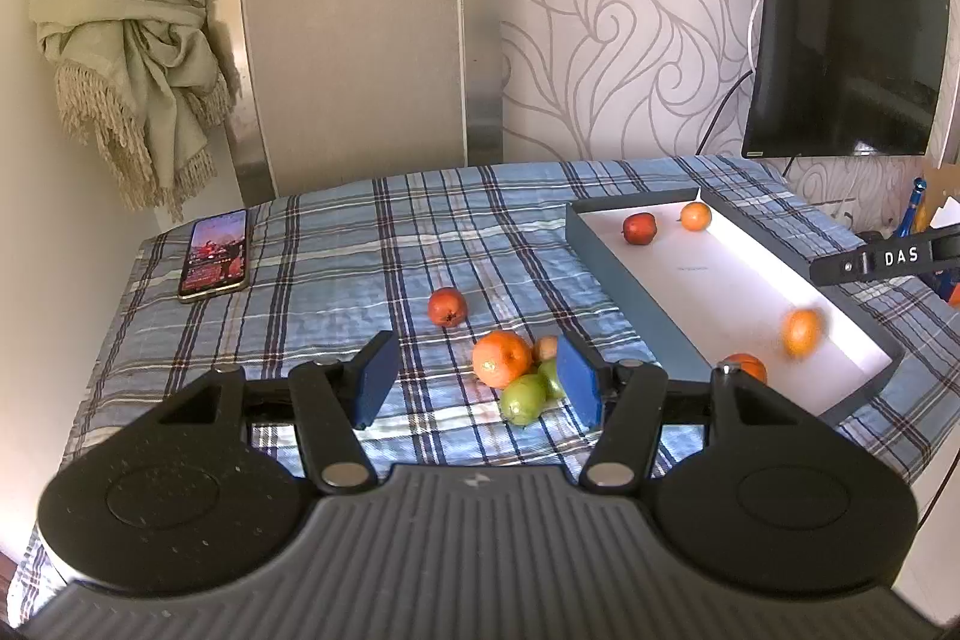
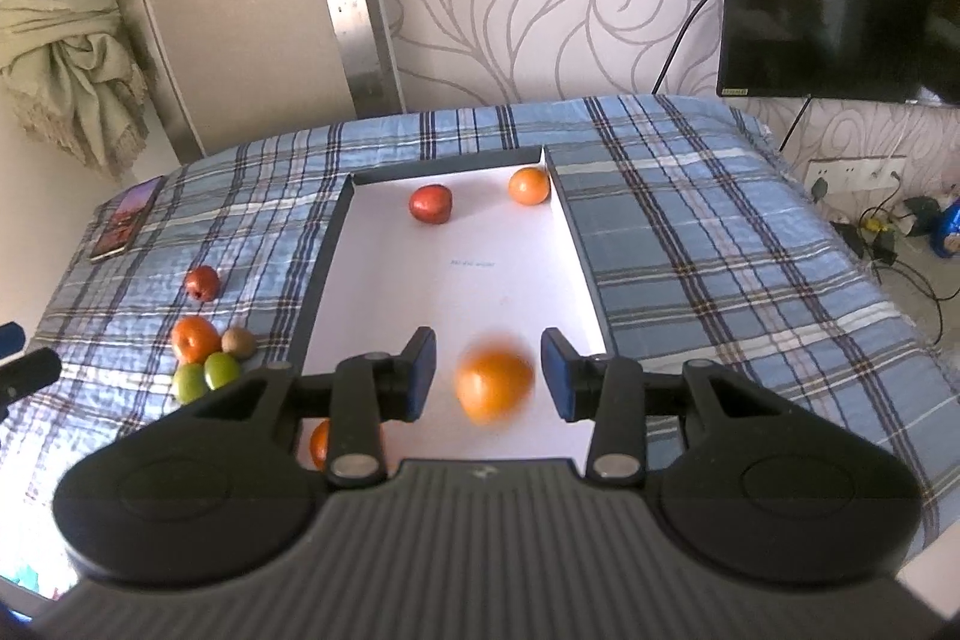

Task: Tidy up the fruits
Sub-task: 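Lower the orange into the box and open the right tool while the left tool returns to the pile, then grasp a green pear with the left tool while the right tool grasps a brown kiwi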

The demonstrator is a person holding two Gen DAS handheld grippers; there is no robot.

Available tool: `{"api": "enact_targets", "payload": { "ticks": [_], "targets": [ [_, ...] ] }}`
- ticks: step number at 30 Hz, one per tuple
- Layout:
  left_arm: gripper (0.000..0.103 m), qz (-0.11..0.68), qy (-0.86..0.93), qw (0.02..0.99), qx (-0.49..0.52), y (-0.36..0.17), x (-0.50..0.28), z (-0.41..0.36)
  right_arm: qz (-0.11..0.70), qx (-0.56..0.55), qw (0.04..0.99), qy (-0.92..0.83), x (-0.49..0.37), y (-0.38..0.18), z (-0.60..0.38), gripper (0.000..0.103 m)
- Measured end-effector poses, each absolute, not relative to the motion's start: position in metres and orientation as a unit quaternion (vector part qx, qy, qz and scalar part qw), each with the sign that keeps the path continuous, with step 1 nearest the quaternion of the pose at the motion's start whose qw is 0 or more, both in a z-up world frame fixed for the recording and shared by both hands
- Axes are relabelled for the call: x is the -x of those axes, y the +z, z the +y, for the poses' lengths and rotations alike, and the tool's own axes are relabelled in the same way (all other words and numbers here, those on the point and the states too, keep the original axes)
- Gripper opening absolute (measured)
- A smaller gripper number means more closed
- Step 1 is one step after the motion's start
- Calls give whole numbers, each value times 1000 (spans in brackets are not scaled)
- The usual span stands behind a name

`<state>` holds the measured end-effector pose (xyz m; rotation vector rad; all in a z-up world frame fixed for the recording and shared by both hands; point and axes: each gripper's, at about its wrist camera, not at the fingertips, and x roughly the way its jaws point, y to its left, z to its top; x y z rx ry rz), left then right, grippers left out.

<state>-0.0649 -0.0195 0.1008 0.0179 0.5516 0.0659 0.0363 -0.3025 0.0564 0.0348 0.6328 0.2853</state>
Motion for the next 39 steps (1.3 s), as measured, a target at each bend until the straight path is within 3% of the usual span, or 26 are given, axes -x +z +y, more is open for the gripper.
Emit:
{"api": "enact_targets", "payload": {
  "ticks": [19,29,39],
  "targets": [
    [64,292,6,956,-20,84,50,-13,282,60,928,236,6,65,-237,40],
    [64,326,-28,943,-56,39,28,-19,312,93,909,259,8,51,-193,40],
    [51,335,-66,938,-62,15,-4,-20,333,107,902,254,-11,39,-177,40]
  ]
}}
